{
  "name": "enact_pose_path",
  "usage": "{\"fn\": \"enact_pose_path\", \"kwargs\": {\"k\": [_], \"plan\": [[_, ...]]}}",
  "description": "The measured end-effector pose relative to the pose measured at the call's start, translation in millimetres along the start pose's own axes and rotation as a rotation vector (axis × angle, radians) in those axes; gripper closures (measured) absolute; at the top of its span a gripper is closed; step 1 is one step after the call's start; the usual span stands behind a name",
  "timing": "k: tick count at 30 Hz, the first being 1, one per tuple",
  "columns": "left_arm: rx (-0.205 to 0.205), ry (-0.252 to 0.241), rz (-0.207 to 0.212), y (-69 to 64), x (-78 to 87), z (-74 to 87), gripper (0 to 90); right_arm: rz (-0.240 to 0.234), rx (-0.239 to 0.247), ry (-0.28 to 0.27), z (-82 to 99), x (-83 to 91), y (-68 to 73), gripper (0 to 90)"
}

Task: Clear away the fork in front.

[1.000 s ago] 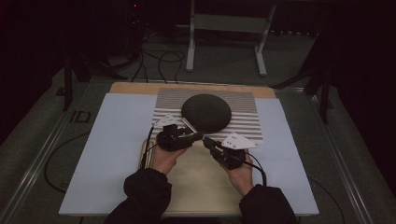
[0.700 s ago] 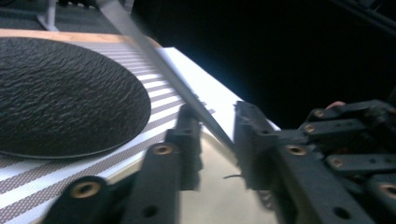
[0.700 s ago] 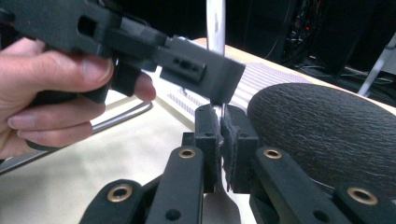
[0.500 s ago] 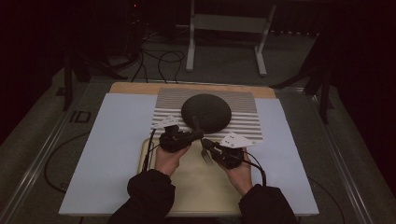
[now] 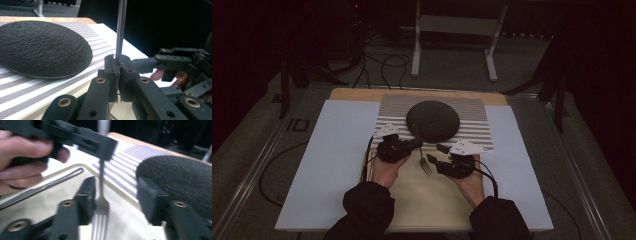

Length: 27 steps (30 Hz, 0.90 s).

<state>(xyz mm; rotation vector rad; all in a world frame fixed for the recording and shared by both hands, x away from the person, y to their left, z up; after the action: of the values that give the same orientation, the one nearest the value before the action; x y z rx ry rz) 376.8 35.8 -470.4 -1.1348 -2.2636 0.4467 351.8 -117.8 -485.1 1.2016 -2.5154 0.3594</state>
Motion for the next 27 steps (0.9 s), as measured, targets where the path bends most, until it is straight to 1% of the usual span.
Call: {"fn": "enact_pose_path", "kwargs": {"k": [1, 2, 5, 6, 7, 8, 10, 14, 17, 21, 27], "plan": [[0.001, -0.002, -0.002, 0.5, 1.4, -0.5, 86.9, 0.001, -0.023, -0.001, 0.9, 0.1, -2.4, 40.6], [0.002, -0.003, -0.004, 1.0, 3.1, -1.1, 86.9, 0.01, -0.037, -0.001, 1.6, 0.3, -4.9, 35.5], [0.004, -0.008, -0.007, 2.1, 7.3, -3.3, 86.9, 0.046, -0.052, 0.009, 2.8, 0.8, -10.9, 19.0], [0.006, -0.011, -0.01, 2.4, 8.5, -4.2, 86.9, 0.056, -0.057, 0.013, 3.0, 0.9, -12.7, 15.0], [0.006, -0.012, -0.009, 2.9, 9.7, -4.8, 87.0, 0.064, -0.063, 0.02, 3.2, 0.8, -13.7, 13.1], [0.006, -0.012, -0.009, 2.9, 9.7, -4.8, 87.0, 0.067, -0.058, 0.023, 3.7, 1.0, -14.5, 11.0], [0.01, -0.016, -0.012, 4.0, 12.8, -6.1, 86.9, 0.068, -0.062, 0.032, 4.9, 0.8, -16.0, 9.5], [0.011, -0.018, -0.012, 4.7, 16.3, -7.2, 86.9, 0.086, -0.059, 0.039, 6.3, 0.4, -18.9, 9.0], [0.01, -0.015, -0.014, 5.2, 17.9, -7.5, 87.0, 0.088, -0.058, 0.039, 6.8, 1.0, -20.9, 9.0], [0.004, -0.01, -0.019, 6.8, 20.6, -7.3, 87.0, 0.094, -0.07, 0.036, 7.8, 2.0, -24.0, 9.0], [0.005, -0.009, -0.025, 8.9, 24.8, -7.7, 86.9, 0.109, -0.078, 0.034, 9.5, 5.2, -29.5, 9.0]]}}
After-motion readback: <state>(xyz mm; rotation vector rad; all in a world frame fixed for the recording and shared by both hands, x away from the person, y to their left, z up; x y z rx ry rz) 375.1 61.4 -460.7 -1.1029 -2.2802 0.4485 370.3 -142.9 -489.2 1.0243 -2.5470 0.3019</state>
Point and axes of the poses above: each handheld gripper's, and its own axes: x roughly backward along the jaws, z roughly out of its underside, y roughly to its left, the point moved 6 cm from there along -x, roughly forward along the jaws, and after that the axes turned 9 degrees about x, right-handed, at the moved point
